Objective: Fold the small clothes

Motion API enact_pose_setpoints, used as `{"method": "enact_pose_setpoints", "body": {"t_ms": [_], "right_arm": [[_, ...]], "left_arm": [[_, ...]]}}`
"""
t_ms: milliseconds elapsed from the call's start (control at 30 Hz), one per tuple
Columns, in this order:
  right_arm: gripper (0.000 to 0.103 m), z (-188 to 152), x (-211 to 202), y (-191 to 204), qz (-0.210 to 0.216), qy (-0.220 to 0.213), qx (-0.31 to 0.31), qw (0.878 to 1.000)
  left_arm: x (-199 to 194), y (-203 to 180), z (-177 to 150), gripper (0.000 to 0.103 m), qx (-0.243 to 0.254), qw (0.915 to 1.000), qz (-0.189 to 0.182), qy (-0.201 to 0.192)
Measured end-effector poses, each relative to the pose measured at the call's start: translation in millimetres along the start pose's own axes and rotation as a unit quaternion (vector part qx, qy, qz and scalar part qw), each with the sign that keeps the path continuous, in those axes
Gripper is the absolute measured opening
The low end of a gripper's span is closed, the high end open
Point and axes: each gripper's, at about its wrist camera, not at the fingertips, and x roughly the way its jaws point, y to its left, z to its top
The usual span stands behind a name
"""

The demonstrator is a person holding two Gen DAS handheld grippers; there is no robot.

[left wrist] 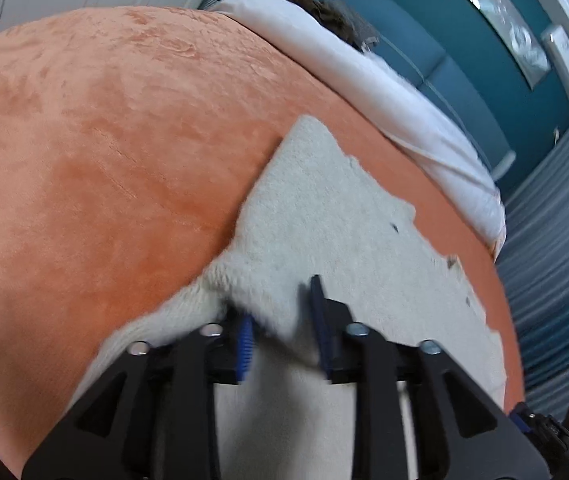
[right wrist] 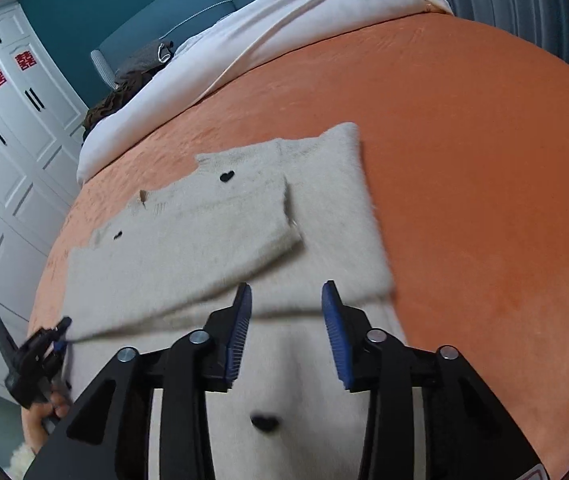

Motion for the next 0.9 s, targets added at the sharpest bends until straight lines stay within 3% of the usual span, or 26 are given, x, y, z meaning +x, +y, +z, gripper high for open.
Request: {"method": "enact_pose_setpoints", "body": {"t_ms": [67, 133, 233, 267, 367, 500, 533, 633, 700, 800, 833, 867, 900], "right_arm": [[0.055, -29.3, -31.3, -13.8, -0.019, 0.014, -0.005, 1.0], [0.058, -64.7, -60.1, -33.5, -0.038, 0.038, 0.002, 0.999], [0.059, -116.4, -90.0, -58.4, -0.055, 0.078, 0.025, 0.995], [0.059, -131.6, -97.3, -64.3, -0.056, 0.087, 0.033, 0.994], [0.061, -164.4, -109.4, -77.7, -0.039, 0.104, 0.064, 0.992], [0.069, -180.1, -116.2, -68.0, -0.002, 0.104, 0.082, 0.991], [0.069, -181.1, -114.1, -61.0, 0.009, 0.108, 0.079, 0.991], [0.073, -185.7, -102.0, -41.1, 0.047, 0.119, 0.079, 0.989], [0.08, -185.5, -95.5, -28.7, 0.039, 0.109, 0.069, 0.991], [0.079, -174.5, -86.9, -17.6, 0.036, 0.099, 0.066, 0.992], [0.077, -170.3, -84.1, -15.6, 0.04, 0.096, 0.069, 0.992], [0.066, -167.0, -81.3, -14.3, 0.039, 0.096, 0.068, 0.992], [0.044, -163.1, -78.1, -12.4, 0.032, 0.097, 0.065, 0.993]], "left_arm": [[-24.6, -12.4, -10.6, 0.071, 0.057, 0.9975, 0.032, 0.026], [-53.8, -21.1, -26.6, 0.09, 0.128, 0.9868, 0.084, 0.052], [-96.9, -15.9, -51.4, 0.096, 0.201, 0.9681, 0.131, 0.074], [-110.8, -8.8, -61.2, 0.097, 0.211, 0.9632, 0.14, 0.091], [-137.3, 12.4, -85.6, 0.097, 0.201, 0.9611, 0.14, 0.129], [-154.4, 42.1, -117.0, 0.097, 0.122, 0.9721, 0.103, 0.172], [-158.3, 46.9, -123.8, 0.098, 0.1, 0.9758, 0.095, 0.169], [-165.0, 44.3, -135.8, 0.098, 0.105, 0.9802, 0.096, 0.138], [-159.3, 42.7, -136.5, 0.098, 0.101, 0.9802, 0.11, 0.13], [-150.6, 37.9, -127.6, 0.098, 0.093, 0.9816, 0.103, 0.131], [-149.1, 36.7, -123.9, 0.091, 0.088, 0.9823, 0.101, 0.131], [-147.2, 34.4, -120.8, 0.076, 0.09, 0.982, 0.1, 0.133], [-143.6, 30.3, -118.0, 0.066, 0.103, 0.9793, 0.104, 0.14]]}}
